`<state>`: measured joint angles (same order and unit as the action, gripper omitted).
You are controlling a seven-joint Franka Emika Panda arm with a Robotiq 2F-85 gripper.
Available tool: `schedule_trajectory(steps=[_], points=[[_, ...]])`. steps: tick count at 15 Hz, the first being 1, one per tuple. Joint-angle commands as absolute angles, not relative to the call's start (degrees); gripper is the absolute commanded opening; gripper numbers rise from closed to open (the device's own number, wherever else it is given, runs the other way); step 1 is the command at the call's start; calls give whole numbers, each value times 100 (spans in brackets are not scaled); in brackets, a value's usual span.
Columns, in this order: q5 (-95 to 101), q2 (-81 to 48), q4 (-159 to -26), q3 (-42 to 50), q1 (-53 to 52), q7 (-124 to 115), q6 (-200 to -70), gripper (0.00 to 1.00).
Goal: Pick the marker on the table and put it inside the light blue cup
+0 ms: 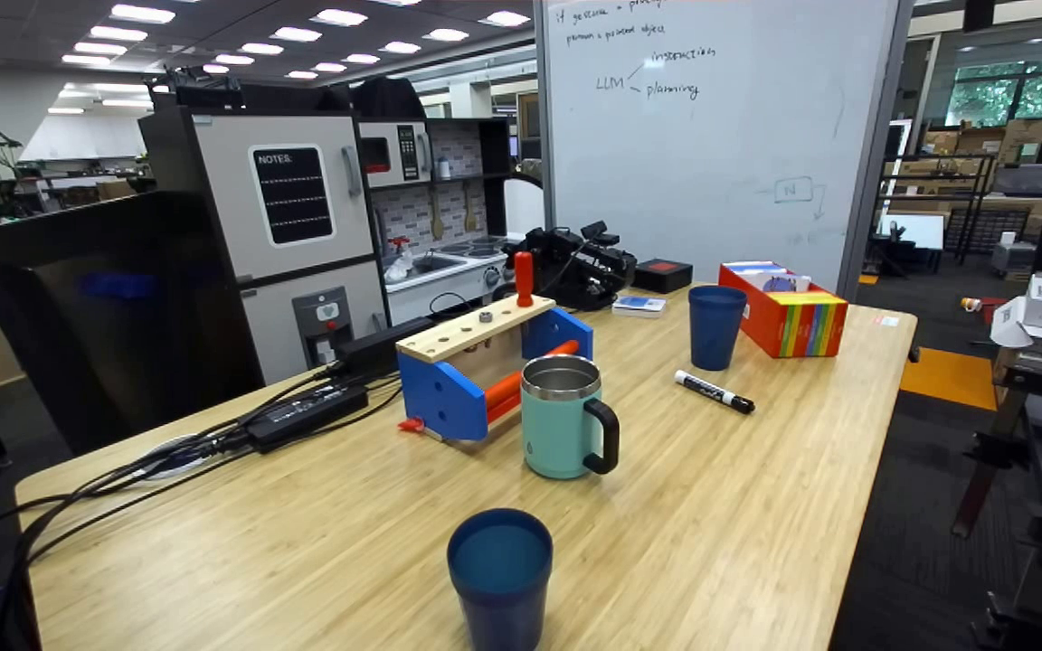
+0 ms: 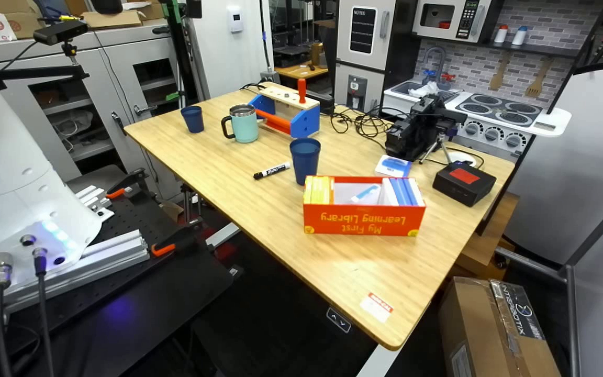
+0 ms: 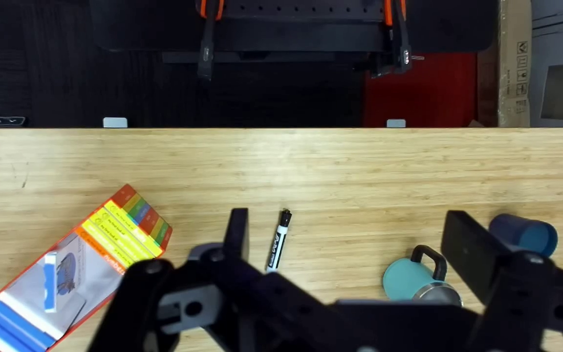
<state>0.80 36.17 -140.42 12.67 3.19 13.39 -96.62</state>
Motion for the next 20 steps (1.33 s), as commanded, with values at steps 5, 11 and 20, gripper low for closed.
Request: schedule_trajectory(steps=[5,11,20], points=[[-152,2223,-13692,1136,134,1653,-10489,100],[-1168,1062,-13463,899,42,1266,-10642,100],[-1060,295,-13939,-103,-211,-1512,-11750,100]])
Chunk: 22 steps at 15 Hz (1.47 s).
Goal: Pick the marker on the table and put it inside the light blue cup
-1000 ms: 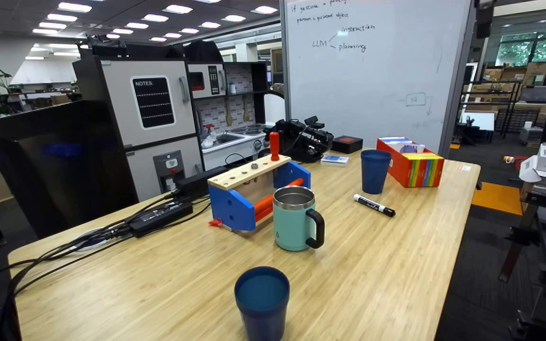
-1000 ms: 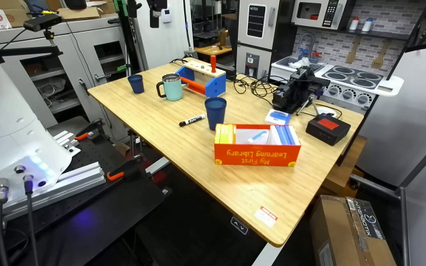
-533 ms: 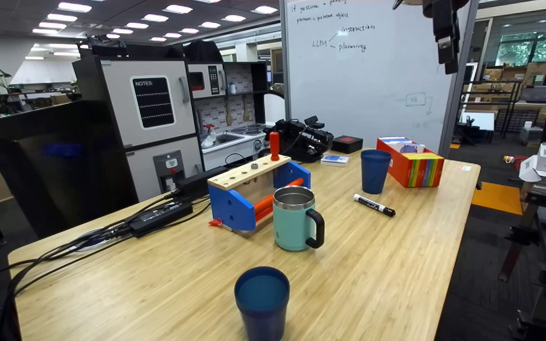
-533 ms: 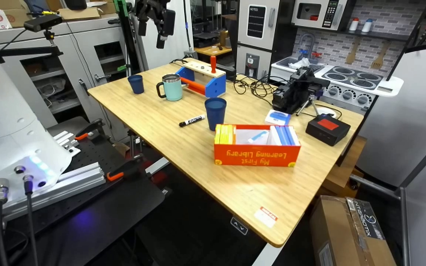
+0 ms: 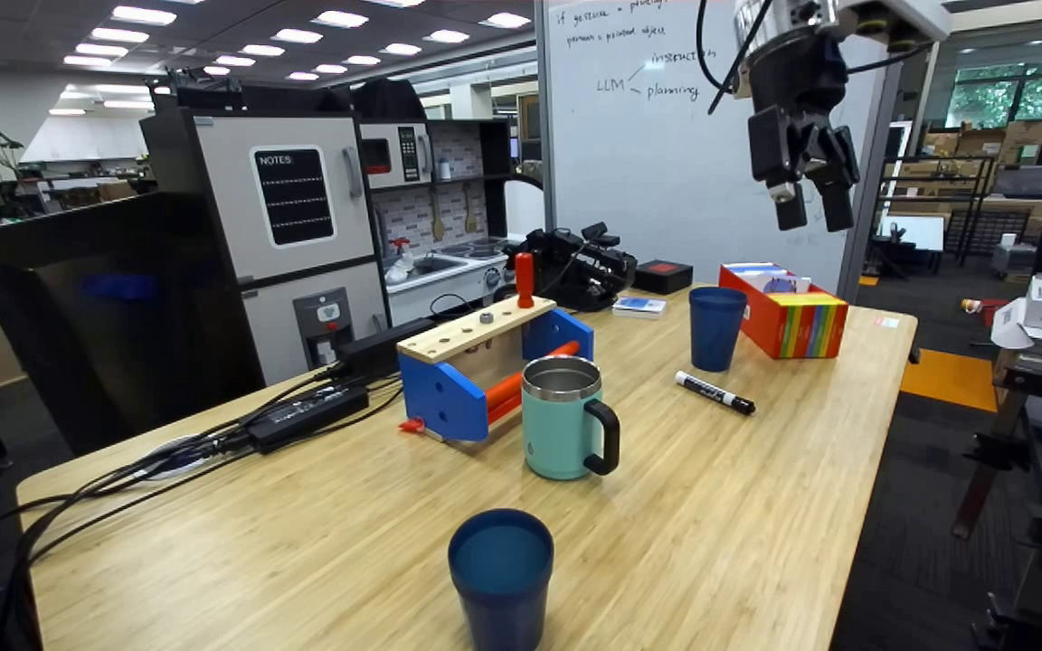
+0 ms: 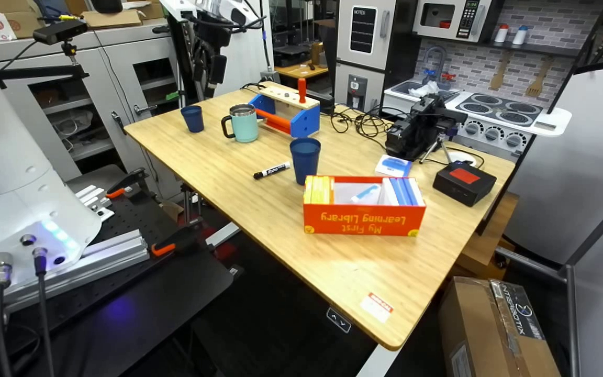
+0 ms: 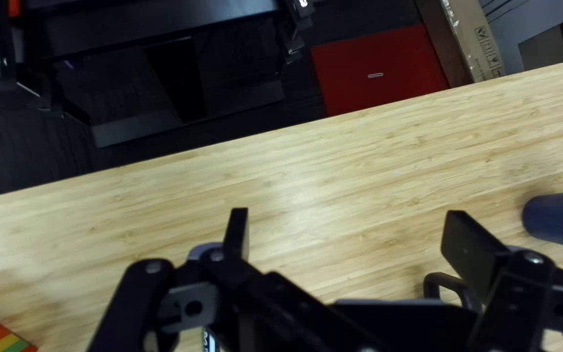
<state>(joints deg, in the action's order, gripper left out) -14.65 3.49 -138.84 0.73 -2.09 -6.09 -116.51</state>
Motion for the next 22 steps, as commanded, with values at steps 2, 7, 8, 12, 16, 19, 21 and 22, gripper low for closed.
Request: schedule_trajectory(steps=[2,7,8,12,16,19,21,22], points=[[-756,189,-13868,-163,-213,-1879,-11508,100],[-911,219,-13917,-146,-205,-1611,-11618,100],[-911,219,-13914,-146,-205,-1611,-11613,100],[-706,405,-14130,-173,-214,-1836,-11986,100],[-45,675,-14652,-192,-158,-2549,-13237,100],[359,773,-15043,-202,-83,-2982,-13940,100],[620,712,-15266,-212,-32,-3073,-14419,100],[796,664,-15360,-216,-2,-3118,-14667,100]])
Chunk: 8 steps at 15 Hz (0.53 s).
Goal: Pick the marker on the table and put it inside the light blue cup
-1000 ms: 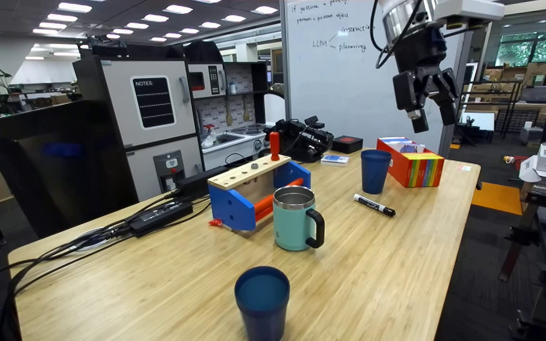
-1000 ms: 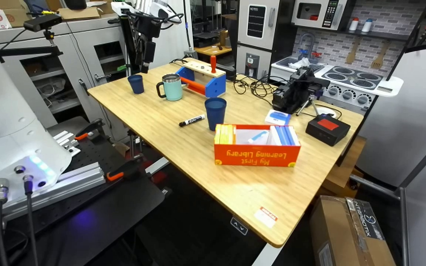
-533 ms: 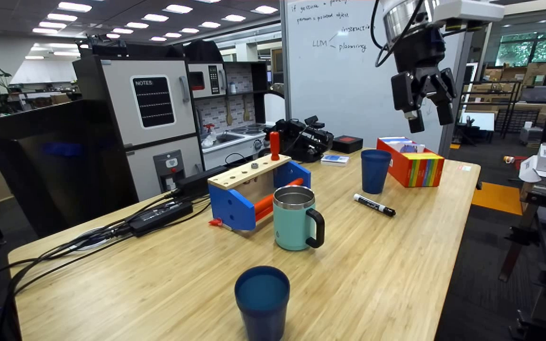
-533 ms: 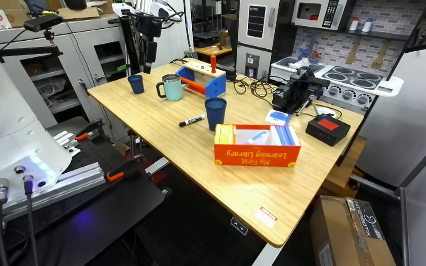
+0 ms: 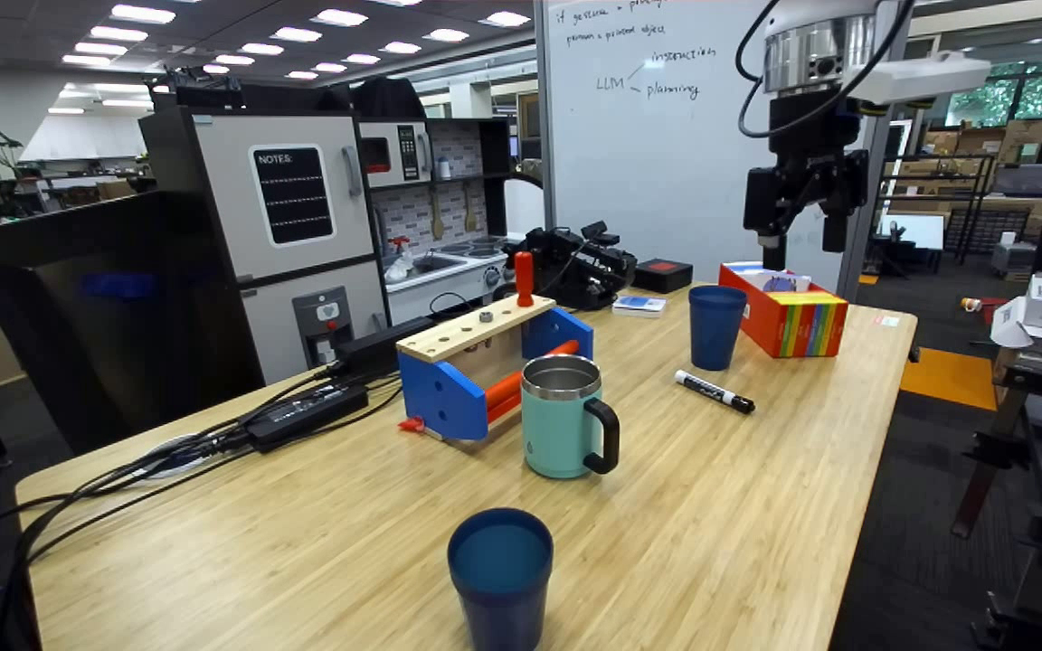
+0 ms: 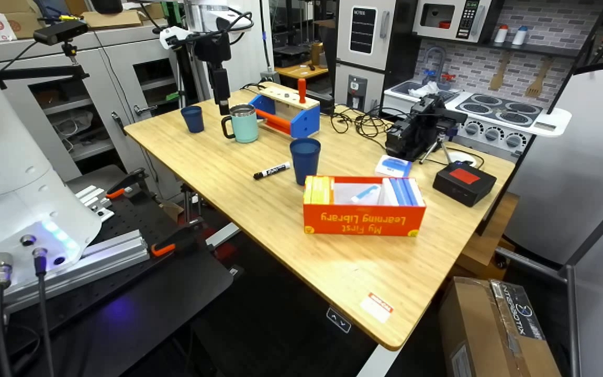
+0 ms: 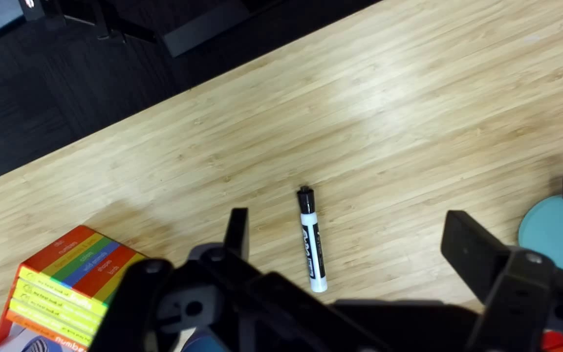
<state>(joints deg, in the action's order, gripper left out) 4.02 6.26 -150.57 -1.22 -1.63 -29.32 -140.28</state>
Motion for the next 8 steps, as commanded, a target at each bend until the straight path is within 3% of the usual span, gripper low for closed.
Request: schedule_trajectory(steps=[1,8], points=[[1027,618,-15450,-218,39,-3150,-14931,100],[2679,-78,-15487,-16,216,-2635,-16545,100]])
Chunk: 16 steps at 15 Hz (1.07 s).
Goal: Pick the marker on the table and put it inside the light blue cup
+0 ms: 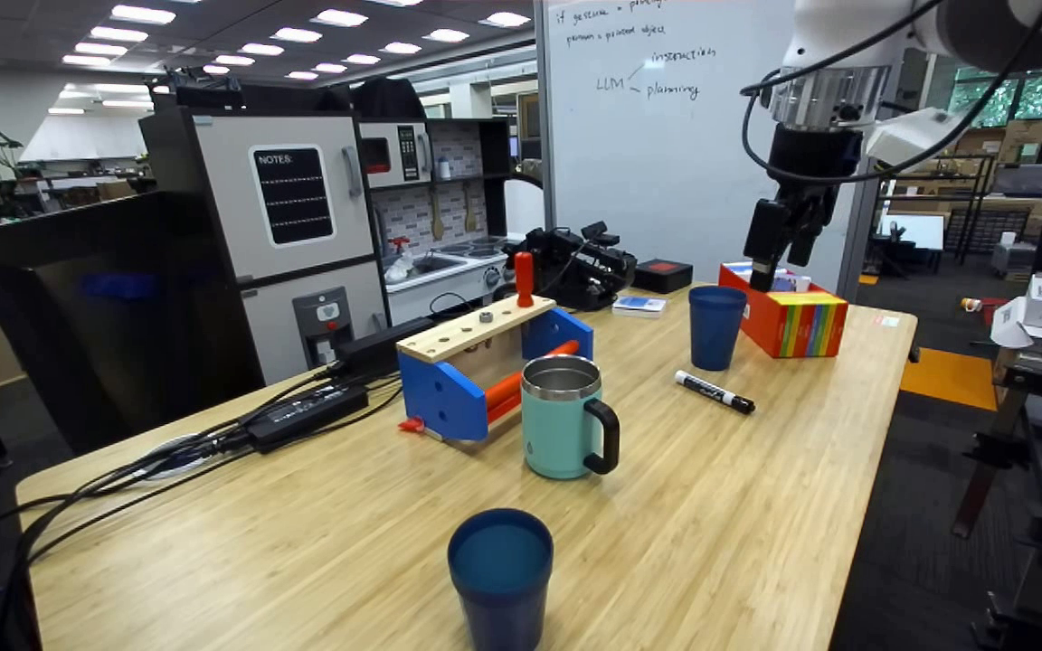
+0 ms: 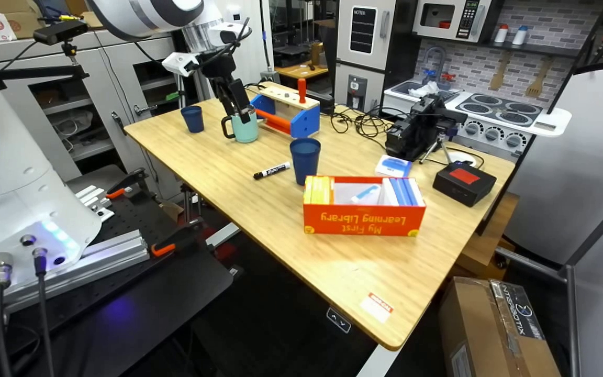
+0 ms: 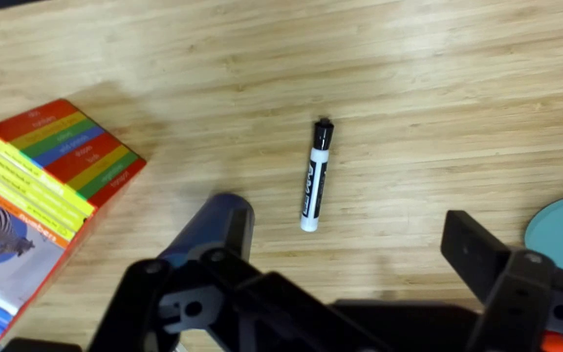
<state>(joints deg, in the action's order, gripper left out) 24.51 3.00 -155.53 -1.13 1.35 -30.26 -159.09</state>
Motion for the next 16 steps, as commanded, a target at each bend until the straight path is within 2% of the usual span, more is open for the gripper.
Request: schedule_trajectory(steps=[1,8,11,16], points=[[2558,190,-15553,-87,156,-2944,-16130,100],[2561,-50,-15513,-22,166,-2698,-16442,100],[2276,-598,-15227,23,237,-2131,-16637,100],[647,-1609,-14699,-126,472,-342,-16967,100]])
